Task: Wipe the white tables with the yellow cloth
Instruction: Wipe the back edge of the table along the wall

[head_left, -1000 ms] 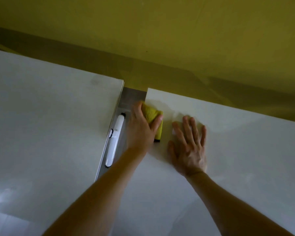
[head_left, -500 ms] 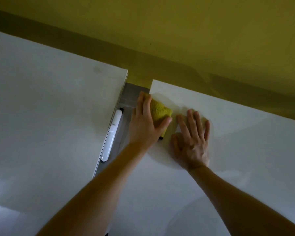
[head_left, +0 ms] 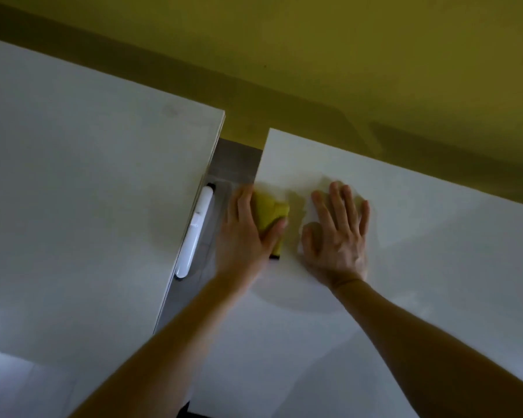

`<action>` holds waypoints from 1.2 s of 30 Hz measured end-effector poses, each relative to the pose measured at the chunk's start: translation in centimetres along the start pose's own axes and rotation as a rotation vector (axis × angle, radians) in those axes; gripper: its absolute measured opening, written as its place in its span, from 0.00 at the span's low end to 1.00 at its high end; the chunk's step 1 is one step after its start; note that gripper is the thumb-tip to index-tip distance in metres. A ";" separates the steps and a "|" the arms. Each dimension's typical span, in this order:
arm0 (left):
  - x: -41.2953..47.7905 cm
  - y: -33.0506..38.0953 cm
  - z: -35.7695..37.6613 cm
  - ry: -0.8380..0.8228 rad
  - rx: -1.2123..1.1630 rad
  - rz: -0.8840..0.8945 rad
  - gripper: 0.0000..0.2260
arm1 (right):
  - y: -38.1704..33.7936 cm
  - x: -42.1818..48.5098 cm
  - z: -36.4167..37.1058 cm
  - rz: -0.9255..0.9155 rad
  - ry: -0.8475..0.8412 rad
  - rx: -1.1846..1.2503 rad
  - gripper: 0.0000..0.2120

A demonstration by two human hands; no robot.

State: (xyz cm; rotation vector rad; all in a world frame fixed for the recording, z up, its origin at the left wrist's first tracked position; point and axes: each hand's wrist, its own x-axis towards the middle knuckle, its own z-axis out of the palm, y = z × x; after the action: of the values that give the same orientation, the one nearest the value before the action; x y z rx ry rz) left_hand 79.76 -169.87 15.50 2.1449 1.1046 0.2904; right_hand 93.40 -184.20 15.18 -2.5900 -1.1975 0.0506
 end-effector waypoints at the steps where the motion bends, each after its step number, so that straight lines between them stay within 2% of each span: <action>1: -1.9 -0.5 -0.6 -0.024 0.012 -0.007 0.43 | 0.0 0.0 0.0 0.000 -0.003 -0.001 0.31; 4: -0.8 0.0 -0.9 -0.072 0.046 -0.023 0.42 | 0.2 0.0 0.0 0.002 0.000 0.003 0.31; 7: 6.8 3.1 0.6 -0.036 0.054 -0.012 0.38 | 0.5 0.0 0.1 -0.016 0.015 0.005 0.31; 10: 11.4 4.9 1.7 -0.030 0.047 -0.033 0.38 | 0.7 -0.1 0.3 -0.021 0.027 -0.005 0.30; 14: 3.2 1.2 0.2 0.000 -0.014 -0.021 0.38 | 0.5 0.0 0.4 -0.010 0.029 -0.005 0.30; 17: -5.7 -2.3 -2.2 -0.090 -0.056 -0.038 0.40 | 0.2 -0.1 -0.1 0.009 -0.003 -0.015 0.30; 19: -8.2 -3.4 -3.1 -0.159 -0.056 -0.068 0.42 | -0.1 -0.1 -0.3 0.007 -0.022 -0.022 0.31; 22: -3.2 -2.1 -2.6 -0.230 -0.043 -0.097 0.44 | 0.1 0.1 -0.3 -0.014 -0.031 -0.021 0.32; 26: 8.6 2.6 0.3 -0.135 -0.056 -0.030 0.41 | 0.8 0.0 0.0 -0.044 0.001 -0.001 0.33; 28: 9.3 3.4 1.3 -0.080 -0.026 -0.035 0.39 | 0.8 0.1 0.1 -0.042 0.007 -0.012 0.33; 31: 1.5 0.2 0.0 -0.041 -0.043 -0.085 0.43 | 0.5 0.3 -0.1 -0.024 -0.012 0.005 0.33; 36: -16.5 -5.2 -4.3 -0.144 -0.036 -0.241 0.42 | 0.3 0.4 -1.0 -0.029 -0.070 -0.007 0.33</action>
State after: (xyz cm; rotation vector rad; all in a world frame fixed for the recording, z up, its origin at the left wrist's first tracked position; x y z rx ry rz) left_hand 64.32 -178.69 17.02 1.9441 1.2477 0.0445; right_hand 94.00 -184.34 16.12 -2.5960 -1.2608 0.1319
